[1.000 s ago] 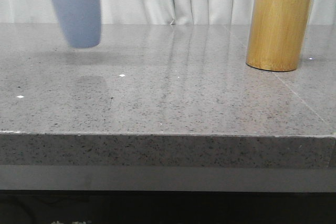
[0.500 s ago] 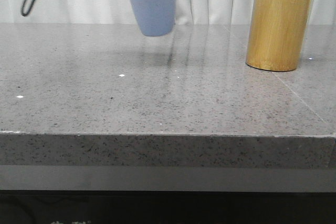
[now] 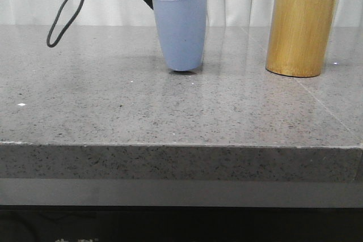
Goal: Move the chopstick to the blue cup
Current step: 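Lift the blue cup with the left gripper and set it beside the bamboo cup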
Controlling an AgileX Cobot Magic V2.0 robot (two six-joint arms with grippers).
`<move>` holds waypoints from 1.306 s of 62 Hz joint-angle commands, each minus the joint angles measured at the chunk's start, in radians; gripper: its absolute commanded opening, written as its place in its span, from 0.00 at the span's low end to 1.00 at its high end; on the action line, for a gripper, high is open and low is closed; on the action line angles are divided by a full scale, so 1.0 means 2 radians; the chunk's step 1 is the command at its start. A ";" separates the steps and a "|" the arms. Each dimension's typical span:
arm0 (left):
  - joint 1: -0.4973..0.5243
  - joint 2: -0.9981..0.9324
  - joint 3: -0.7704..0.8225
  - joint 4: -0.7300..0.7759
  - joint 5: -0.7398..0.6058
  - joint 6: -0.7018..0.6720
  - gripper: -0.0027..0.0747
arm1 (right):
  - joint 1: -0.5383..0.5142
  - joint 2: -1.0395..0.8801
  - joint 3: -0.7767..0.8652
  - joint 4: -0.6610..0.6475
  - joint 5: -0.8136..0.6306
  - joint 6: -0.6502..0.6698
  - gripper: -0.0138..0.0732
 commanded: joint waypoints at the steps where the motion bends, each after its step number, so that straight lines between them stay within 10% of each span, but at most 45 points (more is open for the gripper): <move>1: -0.003 -0.031 -0.017 -0.006 -0.016 -0.003 0.01 | -0.002 0.003 -0.017 0.001 -0.031 -0.006 0.84; 33: -0.003 -0.026 -0.017 -0.005 0.004 -0.003 0.02 | -0.002 0.003 -0.017 0.001 -0.031 -0.006 0.84; 51: -0.003 -0.026 -0.017 -0.005 0.000 -0.003 0.43 | -0.002 0.003 -0.017 0.001 -0.030 -0.006 0.84; 81: -0.003 -0.039 -0.059 -0.015 0.010 -0.003 0.43 | -0.002 0.003 -0.017 0.001 -0.035 -0.006 0.84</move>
